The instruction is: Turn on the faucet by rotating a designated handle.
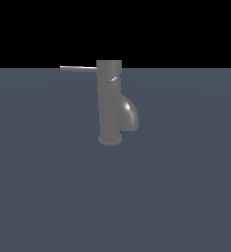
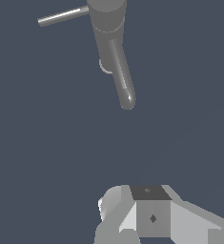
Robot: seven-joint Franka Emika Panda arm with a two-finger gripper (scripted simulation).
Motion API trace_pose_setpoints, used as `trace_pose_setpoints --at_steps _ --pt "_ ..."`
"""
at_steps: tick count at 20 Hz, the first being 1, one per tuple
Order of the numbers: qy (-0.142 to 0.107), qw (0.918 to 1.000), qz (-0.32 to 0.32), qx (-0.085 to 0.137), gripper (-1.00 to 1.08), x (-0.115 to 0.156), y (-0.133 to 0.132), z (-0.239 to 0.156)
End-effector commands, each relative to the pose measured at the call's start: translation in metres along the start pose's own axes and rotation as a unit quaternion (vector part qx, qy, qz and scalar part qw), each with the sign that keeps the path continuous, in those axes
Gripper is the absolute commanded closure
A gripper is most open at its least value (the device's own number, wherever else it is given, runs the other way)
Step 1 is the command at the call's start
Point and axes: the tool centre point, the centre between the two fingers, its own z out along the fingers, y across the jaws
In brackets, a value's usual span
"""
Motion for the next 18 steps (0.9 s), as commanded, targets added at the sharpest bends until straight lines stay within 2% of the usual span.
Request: trace_pose_setpoints --at_steps 1,10,18 --pt "0.0 1.0 0.0 0.0 1.08 0.0 0.0 0.0" --pt "-0.002 0.9998 -0.018 0.001 1.08 0.004 -0.021 -0.003" --pt "-0.002 0.9999 -0.008 0.005 1.08 0.009 -0.022 -0.002"
